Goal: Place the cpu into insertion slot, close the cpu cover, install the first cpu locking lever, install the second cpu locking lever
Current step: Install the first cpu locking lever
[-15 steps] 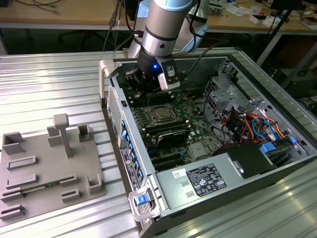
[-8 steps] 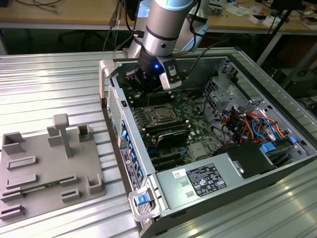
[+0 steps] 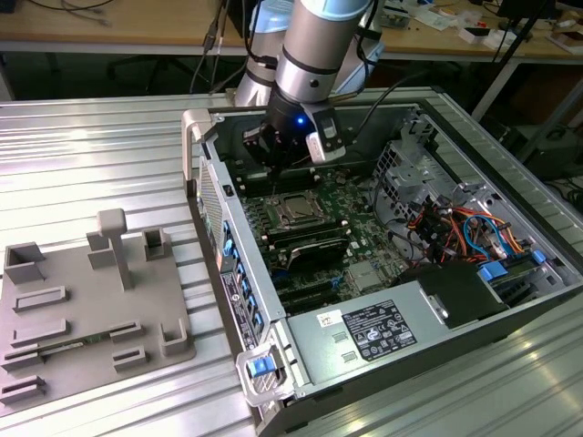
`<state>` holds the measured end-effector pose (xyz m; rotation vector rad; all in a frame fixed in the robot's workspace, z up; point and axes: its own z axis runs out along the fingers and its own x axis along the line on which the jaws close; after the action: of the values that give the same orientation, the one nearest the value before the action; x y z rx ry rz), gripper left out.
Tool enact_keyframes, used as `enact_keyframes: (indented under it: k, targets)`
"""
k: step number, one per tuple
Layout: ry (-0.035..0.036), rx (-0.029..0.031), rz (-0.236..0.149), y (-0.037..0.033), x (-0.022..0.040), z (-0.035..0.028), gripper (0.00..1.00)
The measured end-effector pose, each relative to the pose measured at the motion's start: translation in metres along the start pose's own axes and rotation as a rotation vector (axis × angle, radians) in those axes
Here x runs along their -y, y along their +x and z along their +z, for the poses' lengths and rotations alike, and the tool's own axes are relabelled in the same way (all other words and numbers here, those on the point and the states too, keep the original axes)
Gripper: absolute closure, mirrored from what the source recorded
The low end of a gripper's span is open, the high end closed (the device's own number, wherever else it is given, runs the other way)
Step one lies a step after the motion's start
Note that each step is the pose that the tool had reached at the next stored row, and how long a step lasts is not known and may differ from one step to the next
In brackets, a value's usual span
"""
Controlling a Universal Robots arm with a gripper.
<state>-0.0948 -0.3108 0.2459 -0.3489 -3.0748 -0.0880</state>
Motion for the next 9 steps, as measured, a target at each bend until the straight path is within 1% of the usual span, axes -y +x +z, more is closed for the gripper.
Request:
enact_keyframes:
  k: [7, 9]
  targets:
    - [0.0008, -0.0006, -0.015, -0.0123, -0.0030, 0.0012, 0.89]
    - [0.0032, -0.0027, -0.054, -0.0130, -0.0031, 0.0022, 0.89]
